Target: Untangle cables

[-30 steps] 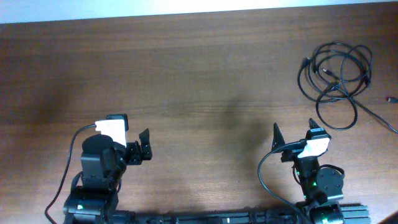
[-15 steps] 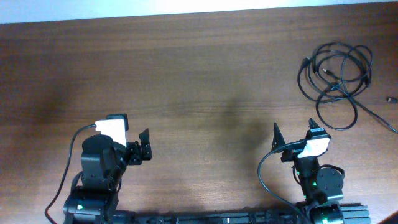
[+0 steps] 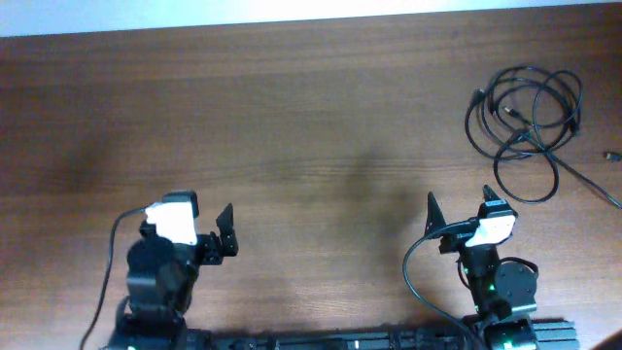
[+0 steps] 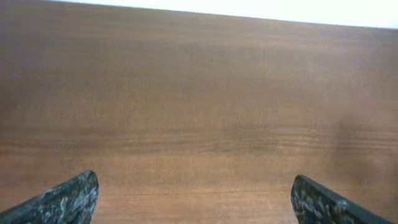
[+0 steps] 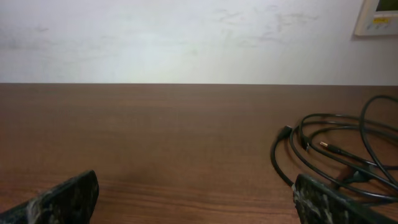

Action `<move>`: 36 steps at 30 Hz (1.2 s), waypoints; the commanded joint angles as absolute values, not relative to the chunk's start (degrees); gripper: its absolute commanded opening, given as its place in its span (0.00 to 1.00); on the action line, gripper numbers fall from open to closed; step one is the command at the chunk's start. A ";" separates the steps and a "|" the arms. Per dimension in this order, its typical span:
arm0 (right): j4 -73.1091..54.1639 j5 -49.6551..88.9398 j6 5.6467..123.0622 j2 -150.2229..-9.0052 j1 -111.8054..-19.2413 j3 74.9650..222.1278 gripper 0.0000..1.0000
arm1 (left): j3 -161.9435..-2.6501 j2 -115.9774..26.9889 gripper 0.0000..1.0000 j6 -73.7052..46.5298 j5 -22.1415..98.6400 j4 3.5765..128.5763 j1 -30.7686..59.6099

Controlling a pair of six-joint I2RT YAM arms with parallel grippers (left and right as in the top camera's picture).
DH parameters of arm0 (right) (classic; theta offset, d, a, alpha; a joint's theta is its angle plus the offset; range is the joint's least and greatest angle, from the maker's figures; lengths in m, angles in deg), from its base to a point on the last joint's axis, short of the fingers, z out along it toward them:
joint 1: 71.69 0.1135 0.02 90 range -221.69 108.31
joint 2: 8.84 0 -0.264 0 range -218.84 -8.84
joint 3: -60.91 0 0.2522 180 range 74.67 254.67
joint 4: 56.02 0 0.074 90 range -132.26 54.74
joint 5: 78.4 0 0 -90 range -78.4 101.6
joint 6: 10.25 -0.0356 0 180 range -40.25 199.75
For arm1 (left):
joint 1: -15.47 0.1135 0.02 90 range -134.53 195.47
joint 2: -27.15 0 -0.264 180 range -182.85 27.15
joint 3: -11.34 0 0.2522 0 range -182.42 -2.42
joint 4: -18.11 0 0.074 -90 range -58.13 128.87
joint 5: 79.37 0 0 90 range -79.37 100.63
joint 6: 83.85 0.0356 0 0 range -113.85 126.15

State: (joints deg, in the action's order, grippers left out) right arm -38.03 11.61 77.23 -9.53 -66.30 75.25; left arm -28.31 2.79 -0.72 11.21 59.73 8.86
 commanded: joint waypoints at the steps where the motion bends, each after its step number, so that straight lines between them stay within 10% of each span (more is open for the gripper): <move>1: -37.68 11.33 77.82 -9.03 -66.47 74.99 0.99 | -19.59 9.00 0.99 -0.64 11.91 50.35 8.99; 13: -37.68 11.33 77.82 -9.03 -66.47 74.99 0.98 | -2.91 23.67 0.99 -0.35 7.96 21.76 8.99; 36: -37.68 11.33 77.84 -9.03 -66.47 74.99 0.98 | -2.89 26.86 0.99 13.98 11.45 36.65 9.23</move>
State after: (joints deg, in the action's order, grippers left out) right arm -38.01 11.59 77.40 -9.46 -66.30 75.25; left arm -3.02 26.38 10.51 9.11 36.19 8.92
